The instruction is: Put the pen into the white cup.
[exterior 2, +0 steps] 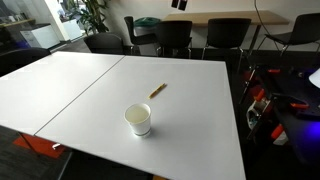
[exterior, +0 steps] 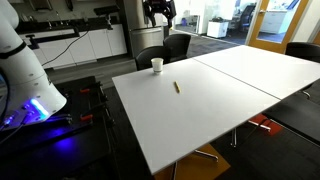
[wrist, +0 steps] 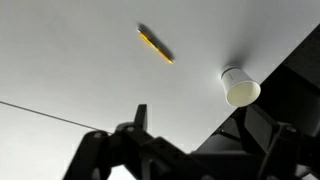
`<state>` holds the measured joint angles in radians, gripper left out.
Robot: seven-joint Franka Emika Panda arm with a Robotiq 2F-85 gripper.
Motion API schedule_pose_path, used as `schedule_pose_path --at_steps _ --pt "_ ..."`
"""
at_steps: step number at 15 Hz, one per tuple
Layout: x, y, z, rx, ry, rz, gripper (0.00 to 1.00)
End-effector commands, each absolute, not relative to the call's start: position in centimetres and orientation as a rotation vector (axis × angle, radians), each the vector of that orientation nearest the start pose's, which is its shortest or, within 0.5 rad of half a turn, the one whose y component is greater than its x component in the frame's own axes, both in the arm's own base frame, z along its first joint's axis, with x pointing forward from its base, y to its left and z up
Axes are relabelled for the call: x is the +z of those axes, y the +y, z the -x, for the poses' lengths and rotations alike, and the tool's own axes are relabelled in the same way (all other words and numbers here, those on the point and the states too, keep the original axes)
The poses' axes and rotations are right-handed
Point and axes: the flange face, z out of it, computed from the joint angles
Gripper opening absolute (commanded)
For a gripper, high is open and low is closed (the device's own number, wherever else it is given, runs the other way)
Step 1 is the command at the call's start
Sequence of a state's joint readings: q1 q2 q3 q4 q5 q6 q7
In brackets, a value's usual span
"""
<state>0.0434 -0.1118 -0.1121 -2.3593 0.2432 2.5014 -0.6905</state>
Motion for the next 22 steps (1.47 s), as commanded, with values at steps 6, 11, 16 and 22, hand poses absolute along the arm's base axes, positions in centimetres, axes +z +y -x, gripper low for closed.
schedule_pose_path --at_steps 6,11,16,22 --pt "32.1 -5.4 -51.4 -0.302 -1.113 2.773 1.00" --pt "30.7 -5.5 -51.1 -0.263 -1.112 2.792 1.00" --pt "30.5 -5.6 -51.9 -0.302 -1.115 2.801 1.00" --pt "24.7 -5.5 -55.2 -0.228 -1.274 2.749 1.00"
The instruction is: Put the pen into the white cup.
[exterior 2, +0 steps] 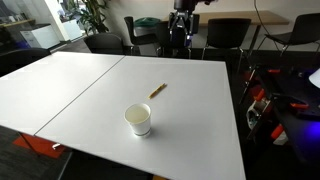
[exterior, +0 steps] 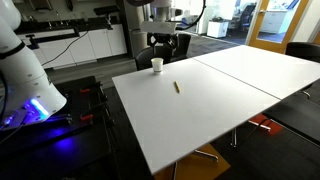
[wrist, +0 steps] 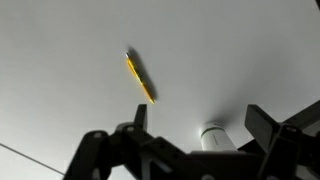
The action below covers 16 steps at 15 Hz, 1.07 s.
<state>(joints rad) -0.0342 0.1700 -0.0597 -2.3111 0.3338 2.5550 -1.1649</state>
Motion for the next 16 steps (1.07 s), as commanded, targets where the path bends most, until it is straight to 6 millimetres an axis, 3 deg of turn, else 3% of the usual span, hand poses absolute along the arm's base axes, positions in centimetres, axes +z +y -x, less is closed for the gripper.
schedule_pose_path --at_steps 1,7,16 --pt "23.6 -5.5 -55.8 -0.214 -1.313 2.732 1.00" --pt "17.7 -4.8 -59.1 -0.215 -1.534 2.561 1.00" --pt "12.5 -3.6 -61.8 -0.187 -1.641 2.689 1.00"
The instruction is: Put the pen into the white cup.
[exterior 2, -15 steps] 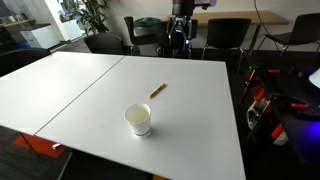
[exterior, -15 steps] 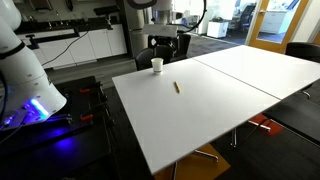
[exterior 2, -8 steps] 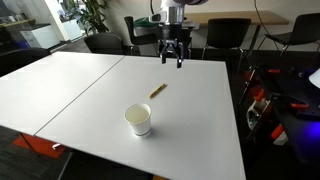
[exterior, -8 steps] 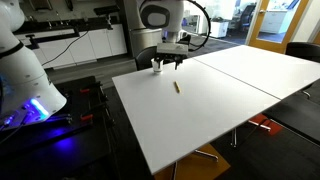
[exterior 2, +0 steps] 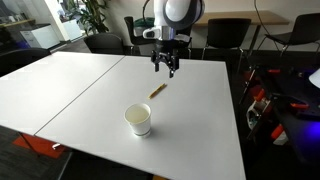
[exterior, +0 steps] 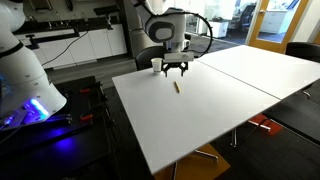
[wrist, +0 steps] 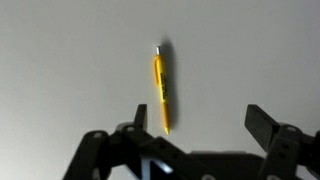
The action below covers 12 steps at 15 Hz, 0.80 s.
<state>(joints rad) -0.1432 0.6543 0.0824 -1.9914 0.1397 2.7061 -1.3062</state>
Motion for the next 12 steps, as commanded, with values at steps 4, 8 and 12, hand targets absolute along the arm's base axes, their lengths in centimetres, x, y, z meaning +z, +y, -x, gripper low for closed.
schedule_pose_path --at_steps 4,8,12 --pt "11.1 -2.7 -62.1 -0.147 -1.680 2.695 1.00" --pt "9.7 -2.4 -62.2 -0.101 -1.727 2.677 1.00" --pt "8.3 -2.2 -62.4 -0.072 -1.764 2.644 1.00"
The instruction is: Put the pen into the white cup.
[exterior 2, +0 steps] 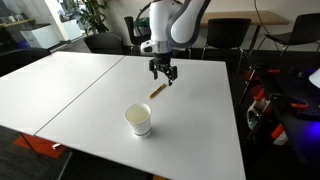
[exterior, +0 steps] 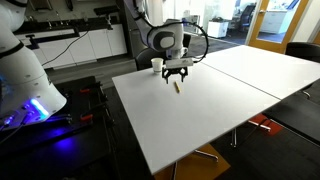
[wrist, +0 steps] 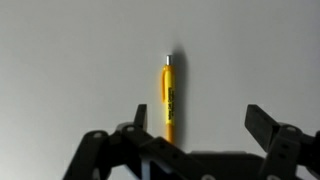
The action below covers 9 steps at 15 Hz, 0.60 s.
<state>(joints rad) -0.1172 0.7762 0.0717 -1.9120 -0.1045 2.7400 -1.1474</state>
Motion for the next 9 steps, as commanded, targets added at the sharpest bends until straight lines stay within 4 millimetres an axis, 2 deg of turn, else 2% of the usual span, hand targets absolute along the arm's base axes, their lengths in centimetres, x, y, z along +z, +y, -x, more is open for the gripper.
schedule_pose_path --at_steps 1,6,9 --pt "8.0 -2.2 -62.5 -0.070 -1.767 2.638 1.00" --pt "6.6 -1.9 -63.0 -0.065 -1.766 2.622 1.00" --pt "6.0 -1.6 -63.3 -0.064 -1.770 2.614 0.95"
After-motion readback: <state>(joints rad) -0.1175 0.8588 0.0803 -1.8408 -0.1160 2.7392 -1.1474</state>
